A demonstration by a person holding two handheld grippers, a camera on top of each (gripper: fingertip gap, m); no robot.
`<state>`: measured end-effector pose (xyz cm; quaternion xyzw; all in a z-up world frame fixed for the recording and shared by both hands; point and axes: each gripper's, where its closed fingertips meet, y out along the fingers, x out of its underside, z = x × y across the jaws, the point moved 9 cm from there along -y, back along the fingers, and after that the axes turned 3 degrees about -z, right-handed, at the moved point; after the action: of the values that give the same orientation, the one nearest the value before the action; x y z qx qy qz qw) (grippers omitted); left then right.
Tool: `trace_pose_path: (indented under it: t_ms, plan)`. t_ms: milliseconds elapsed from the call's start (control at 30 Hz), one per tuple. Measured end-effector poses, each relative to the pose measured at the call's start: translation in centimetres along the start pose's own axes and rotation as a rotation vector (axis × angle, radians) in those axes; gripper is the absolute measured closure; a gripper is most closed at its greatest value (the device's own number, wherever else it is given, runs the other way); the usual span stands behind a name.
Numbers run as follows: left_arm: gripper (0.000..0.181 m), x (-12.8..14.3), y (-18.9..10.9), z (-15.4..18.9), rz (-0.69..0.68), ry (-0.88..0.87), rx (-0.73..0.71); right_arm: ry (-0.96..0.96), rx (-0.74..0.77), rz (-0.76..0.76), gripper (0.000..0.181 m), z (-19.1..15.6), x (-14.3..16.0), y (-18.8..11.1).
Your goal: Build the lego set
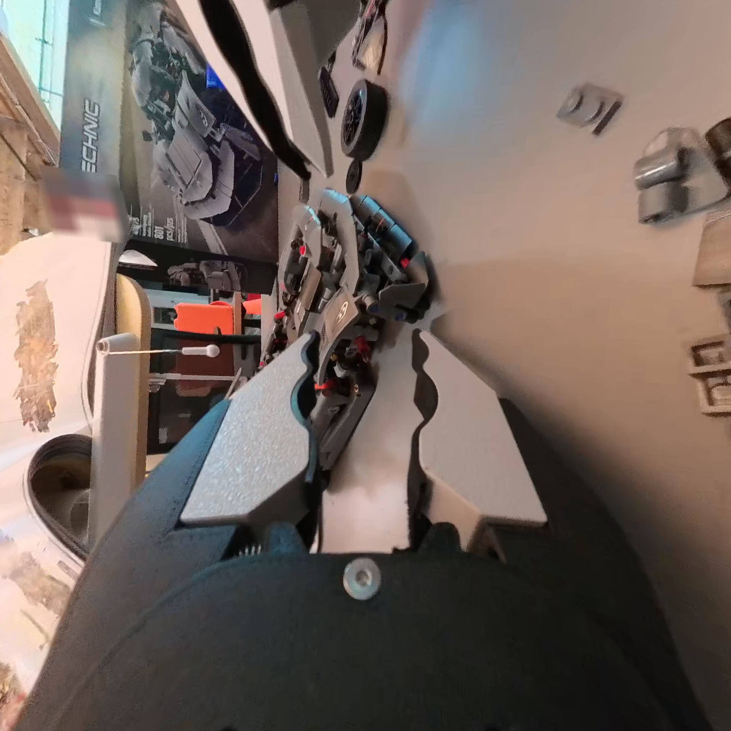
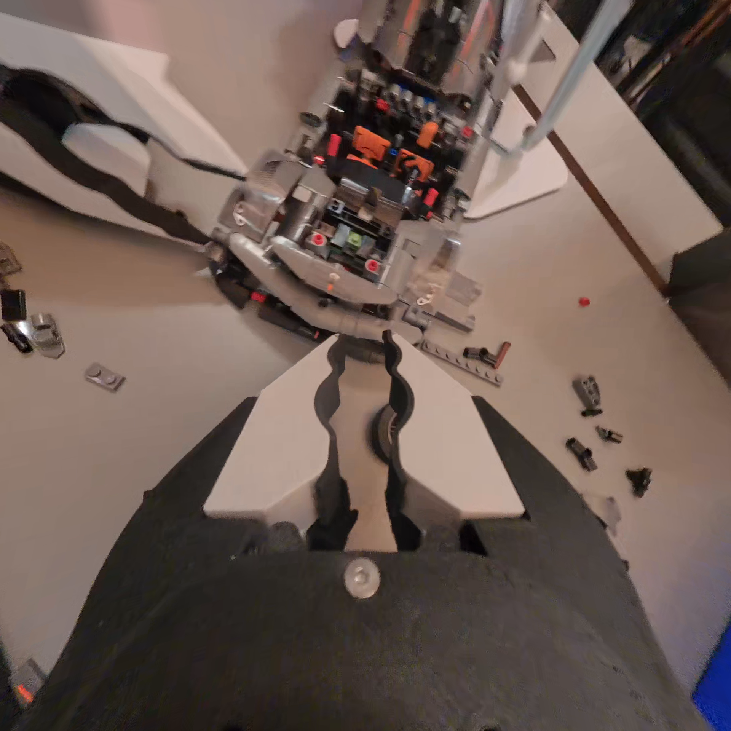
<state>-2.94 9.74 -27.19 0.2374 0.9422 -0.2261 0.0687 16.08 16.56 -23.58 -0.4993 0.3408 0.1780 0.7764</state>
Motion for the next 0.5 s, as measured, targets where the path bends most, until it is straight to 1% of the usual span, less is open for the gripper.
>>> trace_pose_path:
  t_ms: [67, 133, 167, 300, 500]
  plan:
    - [0.135, -0.2, -0.1, 0.1, 0.013, 0.007, 0.005, 0.069, -0.017, -0.01, 0.155, 0.8, 0.5, 0.1]
    - [0.131, -0.3, -0.1, 0.1, 0.024, -0.016, 0.021, 0.108, -0.028, -0.08, 0.146, 1.6, 1.4, 0.6]
    - [0.13, -0.3, -0.1, 0.0, 0.023, -0.021, 0.018, 0.123, -0.038, -0.108, 0.139, 1.9, 1.8, 0.8]
    - [0.129, -0.5, -0.1, 0.0, 0.043, -0.045, 0.025, 0.141, -0.085, -0.094, 0.127, 2.5, 1.5, 1.4]
    - [0.129, -0.7, 0.3, 0.0, 0.038, -0.07, 0.02, 0.092, -0.16, -0.109, 0.129, 2.7, 1.6, 2.9]
